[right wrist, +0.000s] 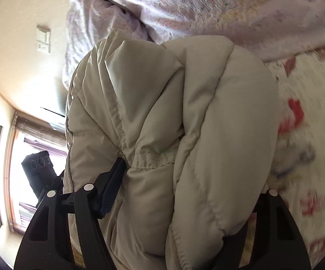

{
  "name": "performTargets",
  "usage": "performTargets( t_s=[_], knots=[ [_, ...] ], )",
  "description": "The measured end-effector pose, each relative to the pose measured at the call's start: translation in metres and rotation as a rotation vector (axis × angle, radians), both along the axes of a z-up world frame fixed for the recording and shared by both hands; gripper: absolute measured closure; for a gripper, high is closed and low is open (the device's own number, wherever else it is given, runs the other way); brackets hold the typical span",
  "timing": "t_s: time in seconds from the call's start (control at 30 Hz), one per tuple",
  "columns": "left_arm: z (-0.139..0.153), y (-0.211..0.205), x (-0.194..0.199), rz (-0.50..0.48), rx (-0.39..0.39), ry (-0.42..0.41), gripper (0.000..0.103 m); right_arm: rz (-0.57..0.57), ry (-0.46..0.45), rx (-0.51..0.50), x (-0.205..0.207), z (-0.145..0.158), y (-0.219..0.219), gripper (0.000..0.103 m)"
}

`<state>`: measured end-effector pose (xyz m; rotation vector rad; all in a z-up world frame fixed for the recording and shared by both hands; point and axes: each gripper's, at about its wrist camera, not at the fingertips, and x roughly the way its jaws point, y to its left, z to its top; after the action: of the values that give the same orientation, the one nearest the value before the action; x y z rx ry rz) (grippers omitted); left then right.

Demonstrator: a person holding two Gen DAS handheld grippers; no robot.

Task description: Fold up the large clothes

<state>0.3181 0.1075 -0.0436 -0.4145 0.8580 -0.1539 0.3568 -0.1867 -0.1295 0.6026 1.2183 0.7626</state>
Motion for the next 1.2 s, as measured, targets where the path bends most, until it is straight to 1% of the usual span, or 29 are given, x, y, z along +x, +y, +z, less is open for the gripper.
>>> performTargets(
  t_s=[0.07, 0.2, 0.27, 0.33, 0.37, 0.43, 0.47, 0.53, 0.57, 0.6, 0.67, 0.73, 0.77, 0.83, 0.87, 0.93, 0.97, 1.03, 1.07, 1.1, 1.13, 1.2],
  knots=[
    [-0.004, 0.004, 0.004, 0.005, -0.004, 0.0, 0.018, -0.011, 0.002, -0.002, 0.005, -0.001, 0.0, 0.034],
    [-0.009, 0.005, 0.01, 0.014, 0.016, -0.017, 0.018, -0.028, 0.0, -0.02, 0.009, -0.004, -0.001, 0.032],
    [-0.014, 0.007, 0.013, 0.026, 0.014, -0.017, 0.017, -0.047, -0.006, -0.038, 0.007, -0.005, -0.003, 0.025],
    [-0.016, 0.007, 0.015, 0.037, -0.001, -0.008, 0.015, -0.068, -0.018, -0.083, 0.003, -0.005, -0.003, 0.015],
    [-0.015, 0.008, 0.015, 0.042, 0.008, -0.009, 0.014, -0.078, -0.029, -0.115, -0.001, -0.001, -0.005, 0.014],
    [-0.008, 0.005, 0.006, 0.051, 0.073, -0.026, 0.014, -0.094, -0.058, -0.168, -0.01, 0.01, -0.009, 0.013],
    [-0.005, 0.003, 0.003, 0.055, 0.1, -0.034, 0.013, -0.109, -0.084, -0.202, -0.018, 0.02, -0.015, 0.013],
    [0.008, -0.001, -0.007, 0.08, 0.197, -0.069, 0.014, -0.161, -0.143, -0.273, -0.03, 0.037, -0.028, 0.012],
    [0.012, -0.003, -0.011, 0.089, 0.232, -0.084, 0.013, -0.208, -0.204, -0.332, -0.041, 0.053, -0.039, 0.012],
    [0.02, -0.006, -0.014, 0.098, 0.27, -0.107, 0.013, -0.233, -0.236, -0.356, -0.046, 0.061, -0.045, 0.012],
    [0.033, -0.009, -0.018, 0.103, 0.291, -0.136, 0.013, -0.284, -0.318, -0.404, -0.061, 0.083, -0.052, 0.012],
    [0.039, -0.008, -0.016, 0.11, 0.298, -0.138, 0.013, -0.273, -0.413, -0.433, -0.074, 0.102, -0.044, 0.012],
    [0.041, -0.008, -0.015, 0.116, 0.305, -0.135, 0.013, -0.263, -0.455, -0.458, -0.076, 0.108, -0.03, 0.014],
    [0.041, -0.01, -0.01, 0.124, 0.33, -0.121, 0.013, -0.232, -0.539, -0.52, -0.076, 0.117, 0.002, 0.025],
    [0.042, -0.011, -0.006, 0.128, 0.344, -0.114, 0.013, -0.211, -0.59, -0.555, -0.079, 0.119, 0.017, 0.028],
    [0.04, -0.013, 0.0, 0.128, 0.382, -0.096, 0.013, -0.183, -0.685, -0.583, -0.084, 0.122, 0.042, 0.041],
    [0.038, -0.013, 0.004, 0.131, 0.401, -0.087, 0.013, -0.167, -0.71, -0.589, -0.077, 0.123, 0.056, 0.045],
    [0.036, -0.015, 0.008, 0.133, 0.415, -0.086, 0.013, -0.11, -0.747, -0.615, -0.068, 0.12, 0.079, 0.068],
    [0.035, -0.016, 0.012, 0.133, 0.426, -0.086, 0.013, -0.084, -0.751, -0.627, -0.056, 0.117, 0.093, 0.071],
    [0.034, -0.018, 0.014, 0.133, 0.432, -0.086, 0.013, -0.06, -0.756, -0.64, -0.055, 0.114, 0.099, 0.079],
    [0.033, -0.021, 0.018, 0.131, 0.439, -0.086, 0.014, -0.041, -0.763, -0.658, -0.048, 0.109, 0.107, 0.082],
    [0.028, -0.028, 0.027, 0.122, 0.458, -0.085, 0.014, -0.032, -0.779, -0.712, -0.041, 0.098, 0.115, 0.082]
  ],
)
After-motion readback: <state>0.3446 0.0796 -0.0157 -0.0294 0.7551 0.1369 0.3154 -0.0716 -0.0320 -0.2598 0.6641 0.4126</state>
